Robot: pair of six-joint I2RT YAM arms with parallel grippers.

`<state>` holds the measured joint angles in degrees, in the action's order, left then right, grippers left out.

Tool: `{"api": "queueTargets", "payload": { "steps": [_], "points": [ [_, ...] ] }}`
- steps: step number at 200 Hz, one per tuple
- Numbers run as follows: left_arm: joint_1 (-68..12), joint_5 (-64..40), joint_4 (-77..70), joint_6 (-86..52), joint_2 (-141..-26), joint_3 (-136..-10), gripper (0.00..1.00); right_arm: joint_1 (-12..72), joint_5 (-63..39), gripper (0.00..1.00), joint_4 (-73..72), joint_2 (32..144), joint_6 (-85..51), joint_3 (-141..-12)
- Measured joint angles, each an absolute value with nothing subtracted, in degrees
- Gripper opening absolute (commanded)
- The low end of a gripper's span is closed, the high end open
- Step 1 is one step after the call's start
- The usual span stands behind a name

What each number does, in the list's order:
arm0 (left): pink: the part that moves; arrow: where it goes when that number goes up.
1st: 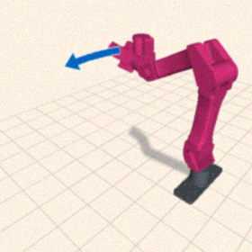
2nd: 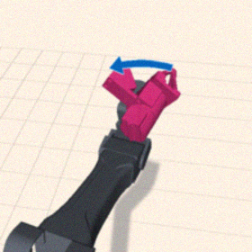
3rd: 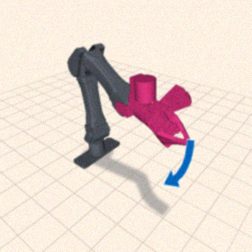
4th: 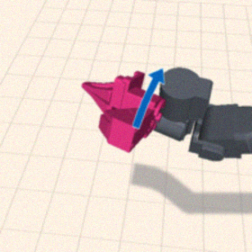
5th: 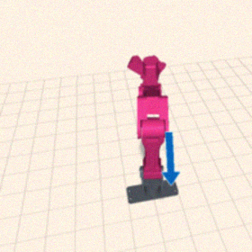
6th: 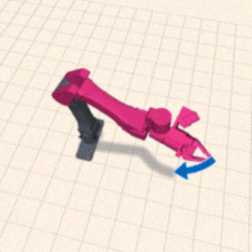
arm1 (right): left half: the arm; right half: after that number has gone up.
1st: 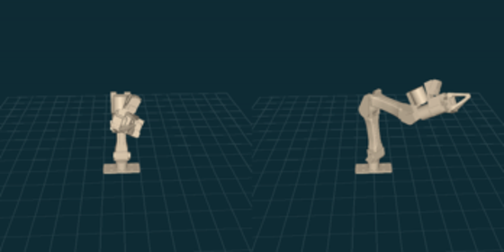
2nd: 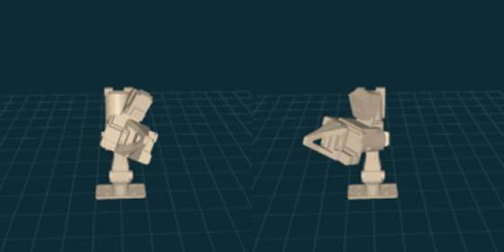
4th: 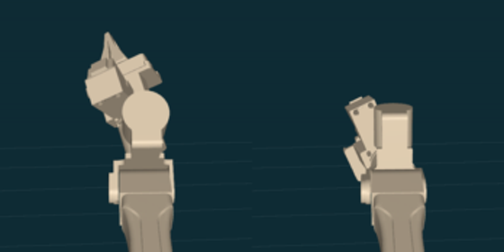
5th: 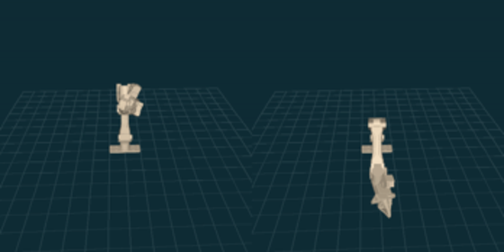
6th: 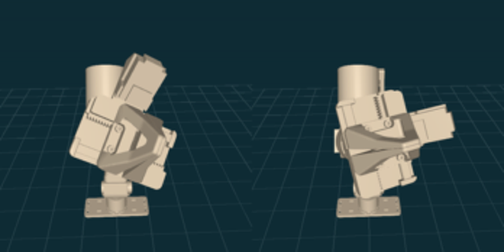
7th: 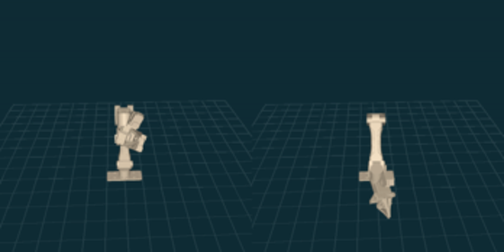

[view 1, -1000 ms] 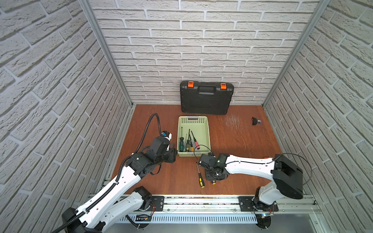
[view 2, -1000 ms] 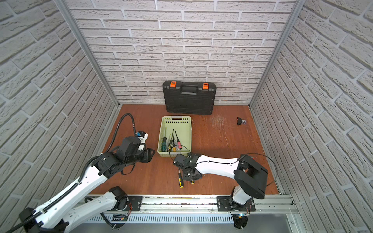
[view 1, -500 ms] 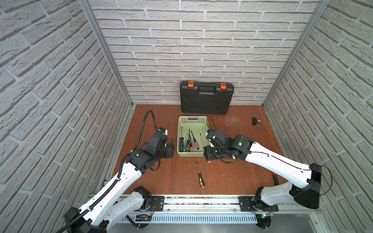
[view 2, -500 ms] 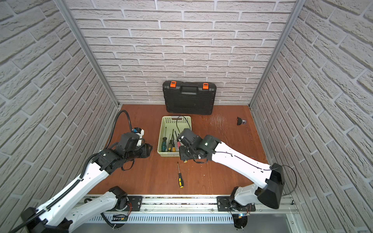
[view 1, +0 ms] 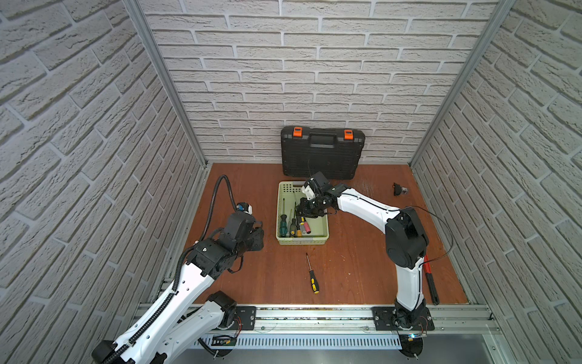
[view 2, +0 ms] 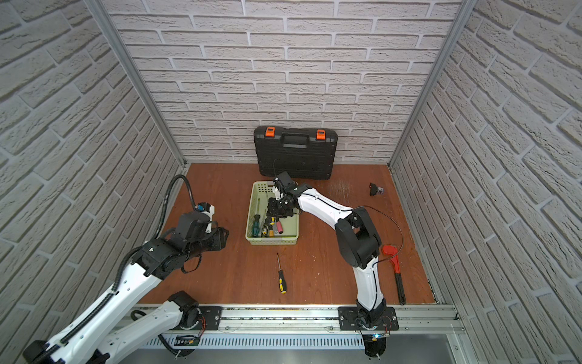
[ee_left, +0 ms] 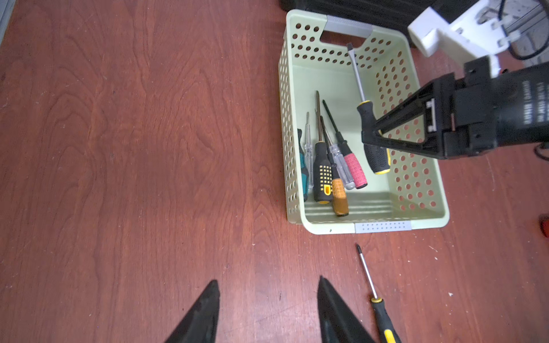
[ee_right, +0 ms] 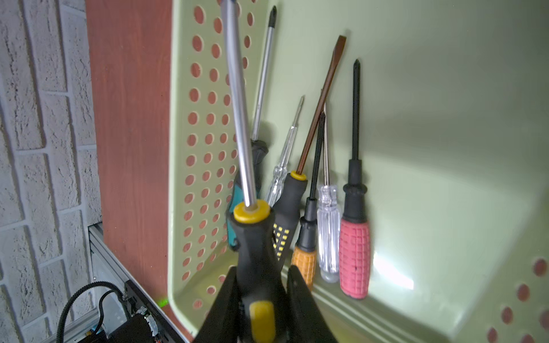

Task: Put the screwdriver in the bin
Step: Place the screwdriver into the bin.

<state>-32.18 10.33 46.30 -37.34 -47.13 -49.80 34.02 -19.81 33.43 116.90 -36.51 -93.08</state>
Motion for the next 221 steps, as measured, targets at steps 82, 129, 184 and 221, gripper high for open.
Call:
{"api": "queueTargets", "payload": {
  "steps": [82, 129, 184, 221],
  "points": [
    [-31.8, 10.7, 46.3, -37.5, -50.5, -50.4, 0.54, 35.9, -15.9, 0.06, 32.5, 117.4, -37.3, -88.6],
    [-31.8, 10.7, 45.8, -37.6, -51.0, -50.4, 0.54, 36.6, -13.3, 0.11, 32.6, 117.4, -37.1, -88.6],
    [-31.8, 11.6, 46.0, -37.3, -51.4, -50.7, 0.54, 36.7, -11.5, 0.19, 32.6, 117.8, -36.6, -88.6],
    [-31.8, 12.1, 46.1, -37.1, -51.7, -51.1, 0.55, 36.8, -11.1, 0.24, 33.6, 118.8, -35.5, -89.7]
  ]
}}
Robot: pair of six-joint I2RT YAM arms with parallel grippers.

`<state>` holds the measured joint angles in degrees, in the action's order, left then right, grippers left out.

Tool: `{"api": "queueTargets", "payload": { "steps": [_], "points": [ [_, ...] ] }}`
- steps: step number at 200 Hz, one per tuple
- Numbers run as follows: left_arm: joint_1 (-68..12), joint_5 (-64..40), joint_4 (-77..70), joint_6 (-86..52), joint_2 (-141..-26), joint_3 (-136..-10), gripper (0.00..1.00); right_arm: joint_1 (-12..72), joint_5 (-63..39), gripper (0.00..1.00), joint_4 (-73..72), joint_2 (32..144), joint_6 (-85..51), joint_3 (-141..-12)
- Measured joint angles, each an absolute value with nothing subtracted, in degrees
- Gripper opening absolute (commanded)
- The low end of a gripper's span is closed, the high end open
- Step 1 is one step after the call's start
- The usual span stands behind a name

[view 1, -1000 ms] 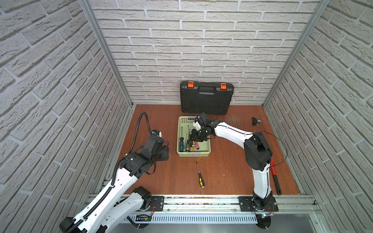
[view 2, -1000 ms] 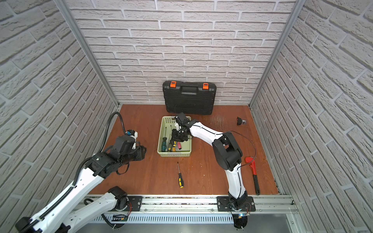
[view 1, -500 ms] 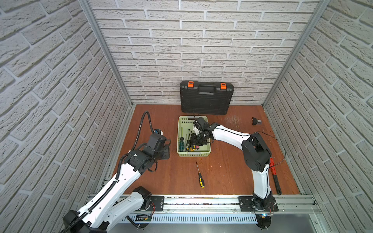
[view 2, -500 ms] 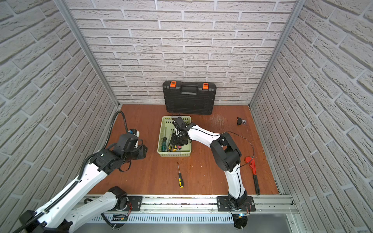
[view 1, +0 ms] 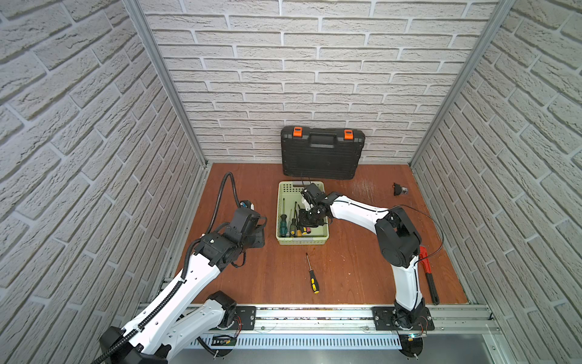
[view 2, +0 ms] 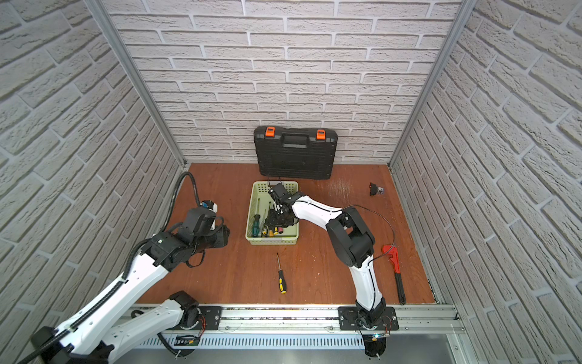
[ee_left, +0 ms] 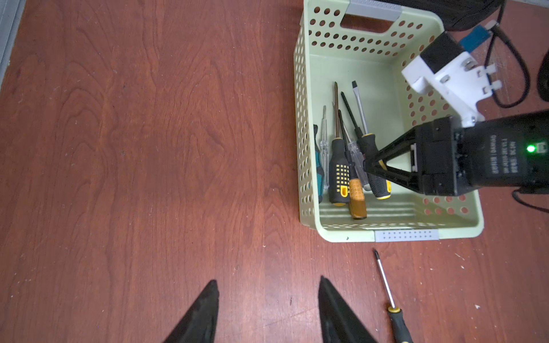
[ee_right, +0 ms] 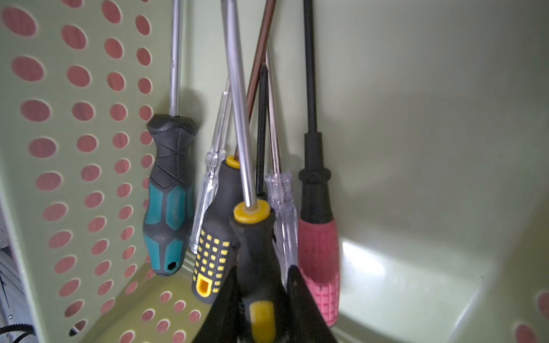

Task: Put the screwdriver in the bin
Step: Place the screwdriver into the bin.

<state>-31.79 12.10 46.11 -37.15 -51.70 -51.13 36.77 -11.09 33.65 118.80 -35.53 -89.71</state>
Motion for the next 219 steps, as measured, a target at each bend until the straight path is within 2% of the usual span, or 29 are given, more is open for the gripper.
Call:
{"api": "queueTargets", "payload": {
  "steps": [63, 111, 156, 178, 219],
  "points": [
    [-31.8, 12.1, 46.9, -36.0, -51.8, -51.8, 0.58, 37.0, -10.3, 0.36, 34.2, 118.8, -35.0, -90.3],
    [-31.8, 9.1, 47.0, -36.0, -52.9, -52.4, 0.58, 37.0, -10.1, 0.37, 34.6, 118.8, -33.8, -92.4],
    [-32.9, -1.0, 47.1, -37.4, -56.1, -52.4, 0.57, 37.1, -8.4, 0.36, 36.0, 113.1, -32.5, -92.5],
    [-37.1, -4.2, 47.2, -39.4, -59.0, -52.4, 0.57, 37.2, -7.4, 0.37, 35.4, 106.3, -31.9, -91.7],
    [-51.7, -5.8, 46.5, -47.4, -67.7, -53.1, 0.56, 37.3, -4.7, 0.37, 33.7, 94.8, -29.7, -87.2]
  ]
}}
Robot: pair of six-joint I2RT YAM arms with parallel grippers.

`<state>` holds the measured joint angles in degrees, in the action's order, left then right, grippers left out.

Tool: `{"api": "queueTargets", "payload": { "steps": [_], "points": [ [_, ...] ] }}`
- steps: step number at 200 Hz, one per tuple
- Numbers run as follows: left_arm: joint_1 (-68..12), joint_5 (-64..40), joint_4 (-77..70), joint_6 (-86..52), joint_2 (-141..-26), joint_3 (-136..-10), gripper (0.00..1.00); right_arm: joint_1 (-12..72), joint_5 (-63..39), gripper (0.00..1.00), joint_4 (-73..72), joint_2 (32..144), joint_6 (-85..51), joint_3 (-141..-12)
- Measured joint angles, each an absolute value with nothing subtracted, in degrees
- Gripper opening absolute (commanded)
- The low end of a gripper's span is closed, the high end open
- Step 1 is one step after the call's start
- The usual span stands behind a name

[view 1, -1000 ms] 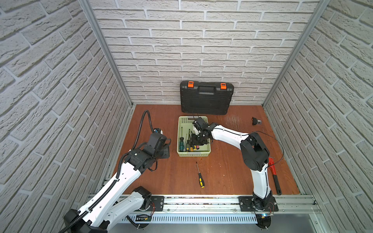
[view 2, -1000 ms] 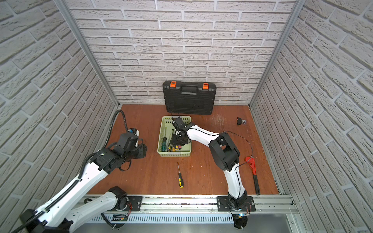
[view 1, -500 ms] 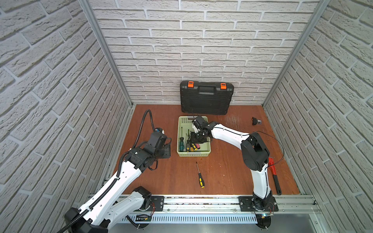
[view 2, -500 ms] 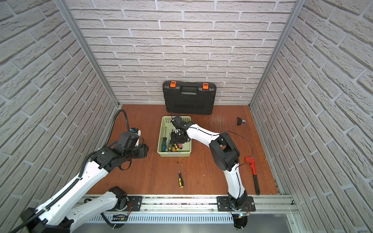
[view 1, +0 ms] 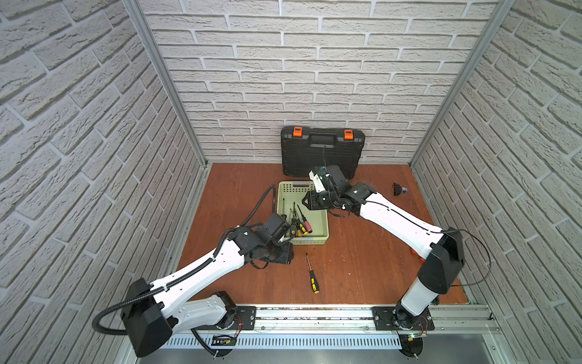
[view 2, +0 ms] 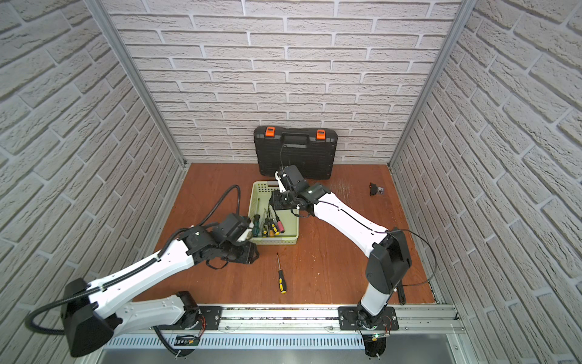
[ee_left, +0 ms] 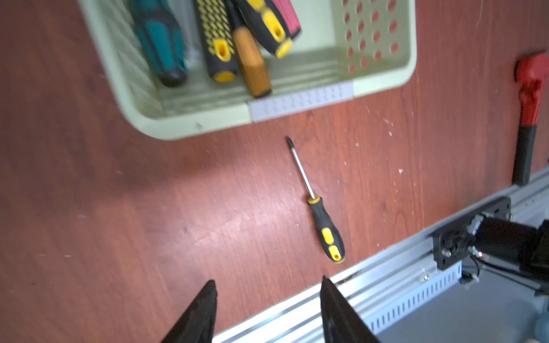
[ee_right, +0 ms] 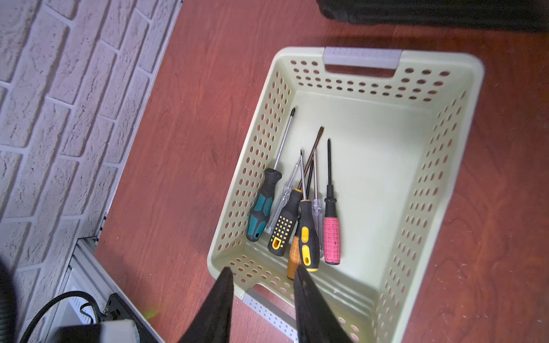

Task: Put the screwdriver in the bin
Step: Place the screwdriver into the bin, then pick up the screwdriver from the bottom-center of the table.

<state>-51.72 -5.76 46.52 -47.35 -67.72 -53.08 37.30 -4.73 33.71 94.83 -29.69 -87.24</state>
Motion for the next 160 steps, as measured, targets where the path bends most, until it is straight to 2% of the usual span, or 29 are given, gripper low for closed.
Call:
{"api": "queueTargets", "payload": {
  "steps": [24, 91, 160],
  "points": [
    [-57.3, -6.1, 44.4, -52.2, -72.3, -53.3, 0.56, 37.3, -2.2, 0.37, 33.3, 90.9, -28.6, -82.0],
    [-63.7, -5.5, 42.9, -59.1, -88.2, -60.9, 0.55, 36.8, 6.3, 0.39, 33.9, 83.3, -25.7, -73.0],
    [-65.3, -6.1, 45.8, -60.3, -95.5, -65.5, 0.55, 36.1, 7.9, 0.40, 30.9, 80.4, -25.3, -67.2]
  ]
}}
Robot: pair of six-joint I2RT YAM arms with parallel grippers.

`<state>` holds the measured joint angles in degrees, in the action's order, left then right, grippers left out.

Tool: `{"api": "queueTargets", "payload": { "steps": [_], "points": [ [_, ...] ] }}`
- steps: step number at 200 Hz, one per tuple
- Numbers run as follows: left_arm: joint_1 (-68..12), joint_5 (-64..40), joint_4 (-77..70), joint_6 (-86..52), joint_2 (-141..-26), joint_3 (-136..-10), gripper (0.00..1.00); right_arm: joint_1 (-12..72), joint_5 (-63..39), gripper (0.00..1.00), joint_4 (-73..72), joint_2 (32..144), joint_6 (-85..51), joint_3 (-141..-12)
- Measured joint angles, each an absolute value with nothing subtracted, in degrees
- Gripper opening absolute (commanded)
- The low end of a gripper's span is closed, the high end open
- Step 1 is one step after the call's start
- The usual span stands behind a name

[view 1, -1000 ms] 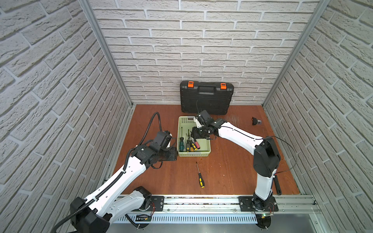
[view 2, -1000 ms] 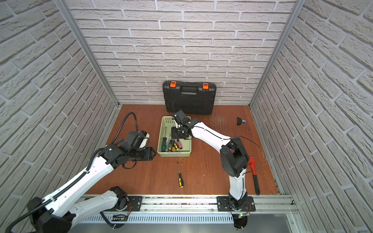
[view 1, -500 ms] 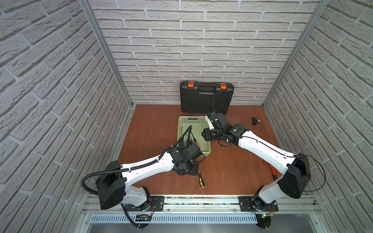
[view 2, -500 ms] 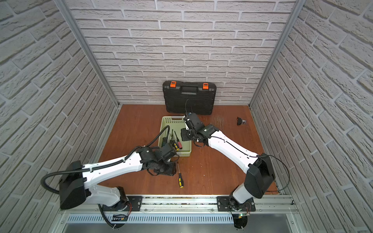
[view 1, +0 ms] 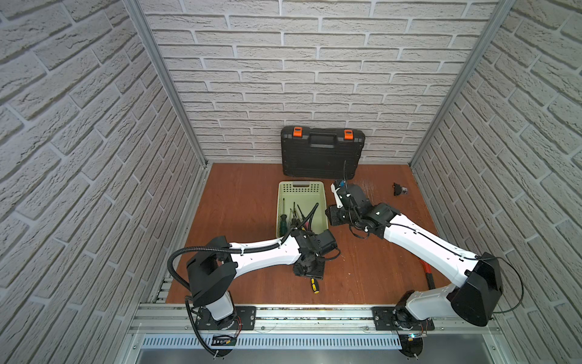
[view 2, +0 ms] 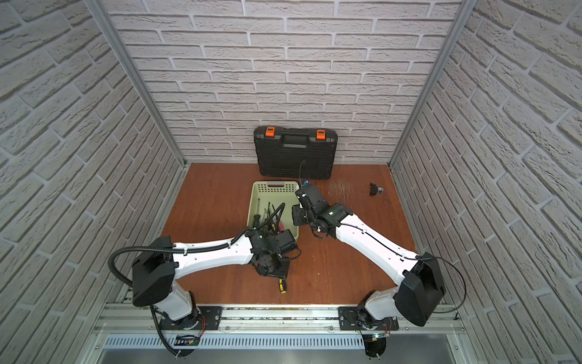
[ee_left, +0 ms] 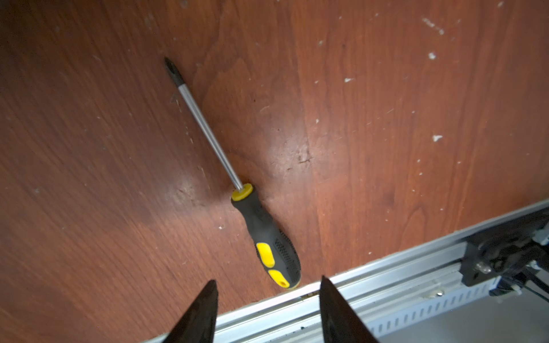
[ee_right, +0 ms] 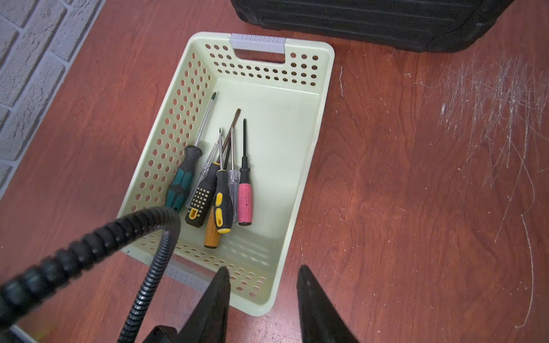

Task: Put the screwdriver in the bin
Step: Pick up the screwdriver from the bottom-center of the table.

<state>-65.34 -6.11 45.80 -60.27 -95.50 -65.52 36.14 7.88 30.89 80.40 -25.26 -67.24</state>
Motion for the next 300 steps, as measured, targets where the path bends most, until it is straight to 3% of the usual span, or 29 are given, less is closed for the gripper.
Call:
{"api": "queueTargets", "payload": {
  "steps": [134, 160, 208, 237, 300],
  "points": [
    [-66.9, -10.7, 44.1, -59.6, -103.0, -64.9, 0.50, 35.6, 7.0, 0.40, 28.9, 77.5, -26.9, -61.3],
    [-66.9, -10.9, 43.2, -59.4, -103.0, -64.4, 0.43, 35.6, 6.3, 0.40, 28.5, 77.5, -27.5, -61.3],
    [-66.9, -11.4, 42.4, -58.6, -103.0, -64.2, 0.13, 35.6, 4.9, 0.40, 27.7, 78.4, -28.3, -61.3],
    [-67.2, -11.4, 41.9, -58.0, -102.2, -63.5, 0.07, 35.6, 4.6, 0.39, 27.8, 79.0, -28.3, -61.5],
    [-67.8, -10.9, 49.5, -52.1, -90.8, -65.8, 0.07, 35.6, 4.5, 0.39, 29.1, 79.4, -28.1, -64.1]
  ]
}}
